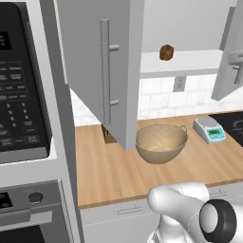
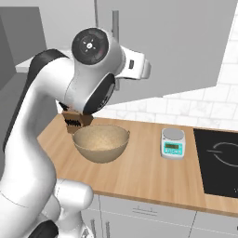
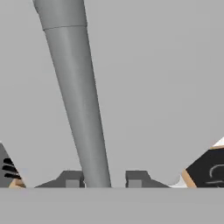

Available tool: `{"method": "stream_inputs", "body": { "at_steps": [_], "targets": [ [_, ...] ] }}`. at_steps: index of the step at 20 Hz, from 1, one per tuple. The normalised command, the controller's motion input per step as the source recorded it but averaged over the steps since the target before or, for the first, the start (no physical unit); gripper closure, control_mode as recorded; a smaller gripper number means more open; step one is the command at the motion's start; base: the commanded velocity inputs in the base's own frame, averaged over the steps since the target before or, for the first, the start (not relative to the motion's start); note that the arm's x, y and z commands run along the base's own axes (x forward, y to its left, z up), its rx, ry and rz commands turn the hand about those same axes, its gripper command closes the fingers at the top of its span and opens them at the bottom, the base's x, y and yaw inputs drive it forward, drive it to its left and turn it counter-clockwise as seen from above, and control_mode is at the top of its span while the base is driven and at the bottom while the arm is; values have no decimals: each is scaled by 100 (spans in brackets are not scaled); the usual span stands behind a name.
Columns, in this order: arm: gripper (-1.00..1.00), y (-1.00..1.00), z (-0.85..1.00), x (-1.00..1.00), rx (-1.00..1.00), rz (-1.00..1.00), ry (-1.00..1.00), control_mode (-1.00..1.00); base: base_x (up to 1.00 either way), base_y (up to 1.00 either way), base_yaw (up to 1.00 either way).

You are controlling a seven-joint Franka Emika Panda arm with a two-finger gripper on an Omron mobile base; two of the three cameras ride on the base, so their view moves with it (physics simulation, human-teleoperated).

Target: Open the cabinet, pick up the bread from the cabinet and place it in the basket. Then move the basket to the dining counter.

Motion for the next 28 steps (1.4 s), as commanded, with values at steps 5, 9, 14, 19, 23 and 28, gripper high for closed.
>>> {"method": "stream_inputs", "body": {
  "at_steps": [5, 9, 14, 19, 23, 28],
  "targets": [
    [-100, 83, -2, -98, -29, 0, -2, -100, 0, 0, 0],
    [-100, 100, -2, -51, -47, -1, 6, -100, 0, 0, 0],
    [-100, 90, 0, 79, -38, 0, 17, -100, 0, 0, 0],
    [-100, 12, 0, 100, -11, 0, 29, -100, 0, 0, 0],
    [-100, -27, -1, 100, 0, 0, 22, -100, 0, 0, 0],
    [-100, -43, -11, 98, -4, -3, 6, -100, 0, 0, 0]
  ]
}}
